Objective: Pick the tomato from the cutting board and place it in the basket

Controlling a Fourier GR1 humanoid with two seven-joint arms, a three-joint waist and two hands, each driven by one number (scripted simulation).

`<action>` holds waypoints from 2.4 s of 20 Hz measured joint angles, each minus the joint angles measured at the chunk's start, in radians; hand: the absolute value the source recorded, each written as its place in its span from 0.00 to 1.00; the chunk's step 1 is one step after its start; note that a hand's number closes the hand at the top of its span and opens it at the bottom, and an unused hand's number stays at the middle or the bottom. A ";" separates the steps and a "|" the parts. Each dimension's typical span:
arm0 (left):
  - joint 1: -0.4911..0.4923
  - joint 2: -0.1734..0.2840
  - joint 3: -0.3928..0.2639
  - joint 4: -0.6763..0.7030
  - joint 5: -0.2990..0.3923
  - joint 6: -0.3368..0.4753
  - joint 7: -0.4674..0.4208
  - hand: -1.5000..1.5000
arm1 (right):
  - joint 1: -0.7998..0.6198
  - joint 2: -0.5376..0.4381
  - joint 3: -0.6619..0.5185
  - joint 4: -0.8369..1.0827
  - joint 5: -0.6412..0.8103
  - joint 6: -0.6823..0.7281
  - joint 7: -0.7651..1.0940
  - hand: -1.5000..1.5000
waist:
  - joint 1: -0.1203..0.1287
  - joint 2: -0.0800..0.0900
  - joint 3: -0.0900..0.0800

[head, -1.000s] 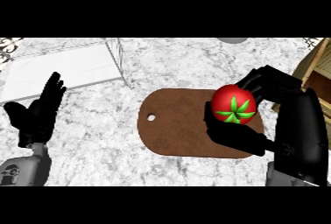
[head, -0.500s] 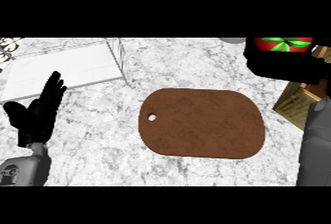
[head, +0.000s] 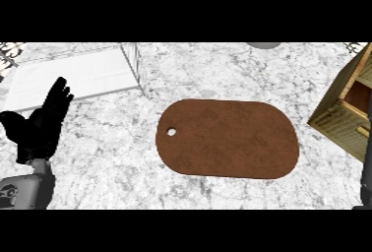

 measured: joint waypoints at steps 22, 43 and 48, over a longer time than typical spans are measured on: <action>-0.016 -0.022 0.001 0.018 -0.021 0.010 -0.008 0.50 | 0.082 -0.200 -0.191 0.430 -0.164 -0.018 -0.332 1.00 | -0.004 0.000 0.000; -0.028 -0.039 -0.009 0.047 -0.039 0.015 -0.030 0.50 | -0.009 -0.437 0.089 0.745 0.254 -0.024 -0.693 1.00 | 0.008 0.003 0.000; -0.034 -0.031 -0.003 0.039 -0.030 0.005 -0.013 0.50 | -0.055 -0.459 0.094 0.858 0.273 0.074 -0.705 1.00 | 0.010 0.003 0.000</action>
